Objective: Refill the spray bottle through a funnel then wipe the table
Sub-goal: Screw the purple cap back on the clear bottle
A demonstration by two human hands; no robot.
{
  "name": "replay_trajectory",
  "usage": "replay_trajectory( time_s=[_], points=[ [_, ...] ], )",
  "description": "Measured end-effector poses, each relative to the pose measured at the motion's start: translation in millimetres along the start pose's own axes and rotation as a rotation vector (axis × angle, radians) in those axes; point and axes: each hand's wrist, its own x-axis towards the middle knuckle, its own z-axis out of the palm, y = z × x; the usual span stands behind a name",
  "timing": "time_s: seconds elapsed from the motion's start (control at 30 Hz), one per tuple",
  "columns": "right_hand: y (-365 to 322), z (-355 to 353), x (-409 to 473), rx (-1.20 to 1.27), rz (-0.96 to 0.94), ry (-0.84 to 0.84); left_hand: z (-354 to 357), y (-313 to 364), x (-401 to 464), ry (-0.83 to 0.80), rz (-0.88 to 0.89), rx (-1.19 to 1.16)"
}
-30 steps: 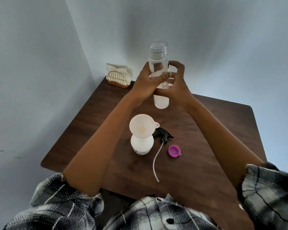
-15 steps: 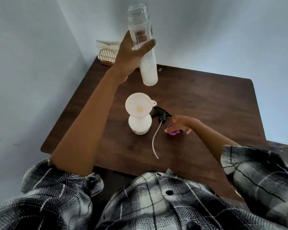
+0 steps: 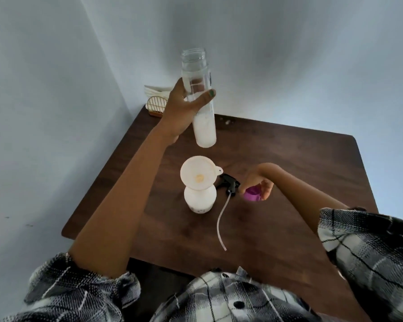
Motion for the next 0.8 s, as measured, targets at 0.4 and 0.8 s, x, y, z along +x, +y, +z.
replay_trajectory(
  time_s=[0.4, 0.8],
  points=[
    [-120.6, -161.8, -185.6, 1.031, -1.079, 0.259, -20.0, 20.1, 26.5, 0.132, 0.036, 0.057],
    [-167.5, -170.9, -249.2, 0.019, -1.259, 0.572, -35.1, 39.7, 37.3, 0.141, 0.054, 0.127]
  ],
)
